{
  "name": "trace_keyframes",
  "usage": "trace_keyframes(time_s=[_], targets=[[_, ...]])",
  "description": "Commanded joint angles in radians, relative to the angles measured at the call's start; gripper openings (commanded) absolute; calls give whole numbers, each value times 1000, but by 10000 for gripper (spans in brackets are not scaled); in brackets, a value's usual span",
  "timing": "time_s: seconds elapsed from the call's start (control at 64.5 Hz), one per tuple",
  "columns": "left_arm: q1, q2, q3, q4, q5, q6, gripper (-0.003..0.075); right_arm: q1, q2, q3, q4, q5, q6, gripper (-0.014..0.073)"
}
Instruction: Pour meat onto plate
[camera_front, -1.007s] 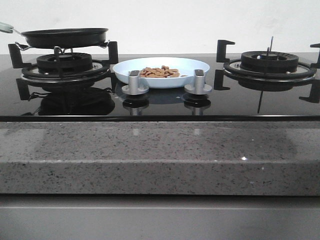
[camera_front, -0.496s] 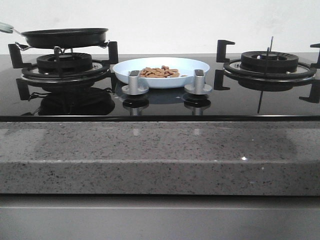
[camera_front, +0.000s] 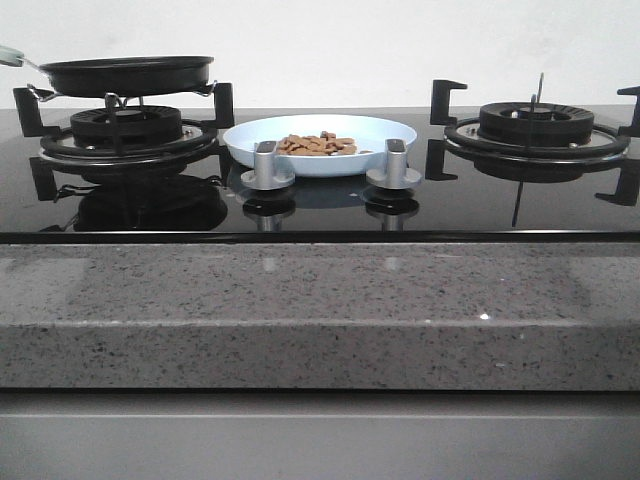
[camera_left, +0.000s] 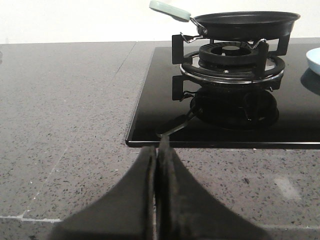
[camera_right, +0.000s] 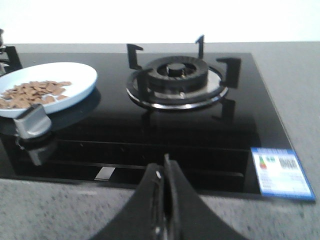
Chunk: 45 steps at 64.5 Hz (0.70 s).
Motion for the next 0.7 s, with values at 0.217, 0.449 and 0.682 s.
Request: trace_keyframes(time_s=[0.217, 0.449, 0.682], targets=[[2, -18, 5, -12, -90, -10, -20, -37, -210, 142, -22, -43, 18, -60], [2, -18, 5, -12, -90, -10, -20, -41, -269, 166, -25, -12, 18, -60], [2, -17, 5, -12, -90, -10, -20, -47, -270, 167, -25, 2, 18, -60]])
